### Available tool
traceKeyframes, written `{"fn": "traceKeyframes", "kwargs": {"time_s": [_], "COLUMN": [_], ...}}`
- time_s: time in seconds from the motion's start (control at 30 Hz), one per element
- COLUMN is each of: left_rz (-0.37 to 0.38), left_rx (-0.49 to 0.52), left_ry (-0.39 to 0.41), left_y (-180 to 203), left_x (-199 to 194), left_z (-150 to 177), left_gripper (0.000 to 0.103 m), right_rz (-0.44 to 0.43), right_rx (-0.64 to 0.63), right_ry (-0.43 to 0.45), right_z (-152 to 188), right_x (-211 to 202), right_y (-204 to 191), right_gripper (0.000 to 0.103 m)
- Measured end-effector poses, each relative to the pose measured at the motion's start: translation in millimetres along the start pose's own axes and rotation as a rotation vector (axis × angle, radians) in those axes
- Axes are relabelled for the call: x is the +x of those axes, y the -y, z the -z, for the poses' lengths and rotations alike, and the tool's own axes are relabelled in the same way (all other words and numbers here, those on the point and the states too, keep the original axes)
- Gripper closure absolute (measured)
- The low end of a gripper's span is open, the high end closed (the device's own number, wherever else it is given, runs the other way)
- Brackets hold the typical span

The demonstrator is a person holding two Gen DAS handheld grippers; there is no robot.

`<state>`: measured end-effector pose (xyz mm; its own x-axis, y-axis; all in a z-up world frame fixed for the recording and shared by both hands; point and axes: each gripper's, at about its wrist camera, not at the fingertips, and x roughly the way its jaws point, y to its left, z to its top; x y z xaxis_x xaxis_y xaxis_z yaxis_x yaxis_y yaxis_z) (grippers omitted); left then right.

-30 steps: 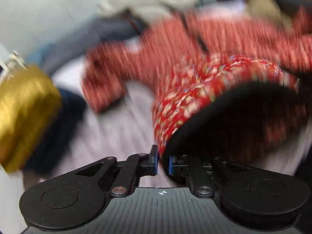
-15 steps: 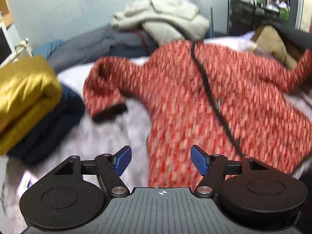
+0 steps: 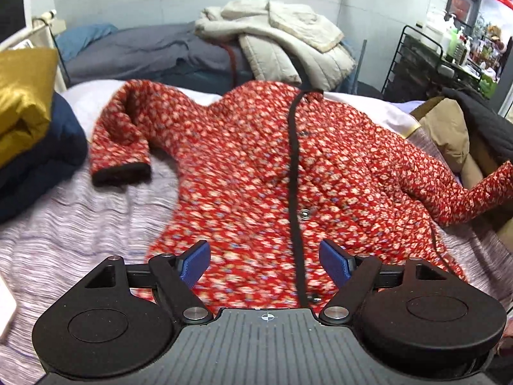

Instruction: Fold large clothes

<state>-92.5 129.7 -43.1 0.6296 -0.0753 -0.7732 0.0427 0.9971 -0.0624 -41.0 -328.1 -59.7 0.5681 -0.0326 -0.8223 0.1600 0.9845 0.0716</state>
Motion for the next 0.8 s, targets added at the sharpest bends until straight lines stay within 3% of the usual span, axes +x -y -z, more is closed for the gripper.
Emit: {"fn": "traceKeyframes", "kwargs": {"time_s": [0.1, 0.17, 0.2, 0.23, 0.27, 0.33, 0.4, 0.47, 0.57, 0.63, 0.73, 0.8], "left_rz": [0.029, 0.045, 0.054, 0.062, 0.069, 0.083, 0.095, 0.101, 0.133, 0.161, 0.183, 0.167], "left_rx": [0.02, 0.044, 0.055, 0.064, 0.069, 0.071, 0.078, 0.105, 0.128, 0.134, 0.151, 0.159], "left_ry": [-0.011, 0.003, 0.009, 0.009, 0.001, -0.014, 0.001, 0.007, 0.007, 0.015, 0.036, 0.043], "left_y": [13, 24, 29, 33, 38, 46, 54, 62, 75, 84, 97, 105], "left_x": [14, 22, 25, 29, 33, 39, 42, 47, 59, 68, 88, 110], "left_z": [-10, -18, -22, -26, -30, -35, -38, -39, -47, -55, -70, -80], "left_gripper": [0.0, 0.0, 0.0, 0.0, 0.0, 0.0, 0.0, 0.0, 0.0, 0.0, 0.0, 0.0], "right_rz": [-0.074, -0.112, -0.122, -0.125, -0.158, -0.204, -0.173, -0.132, -0.127, -0.012, 0.029, 0.03], "right_rx": [0.181, 0.333, 0.398, 0.435, 0.453, 0.456, 0.32, 0.127, 0.053, -0.084, -0.08, -0.064], "right_ry": [-0.043, -0.095, -0.131, -0.155, -0.186, -0.204, -0.076, 0.115, 0.262, 0.356, 0.373, 0.304], "right_z": [-9, -16, -17, -18, -16, -14, -34, -63, -110, -135, -160, -165], "right_x": [23, 45, 60, 69, 81, 87, 53, -5, -81, -118, -131, -105], "right_y": [15, 26, 33, 34, 37, 38, 32, 30, 60, 74, 103, 116], "right_gripper": [0.034, 0.036, 0.045, 0.076, 0.096, 0.095, 0.095, 0.095, 0.096, 0.096, 0.096, 0.093]}}
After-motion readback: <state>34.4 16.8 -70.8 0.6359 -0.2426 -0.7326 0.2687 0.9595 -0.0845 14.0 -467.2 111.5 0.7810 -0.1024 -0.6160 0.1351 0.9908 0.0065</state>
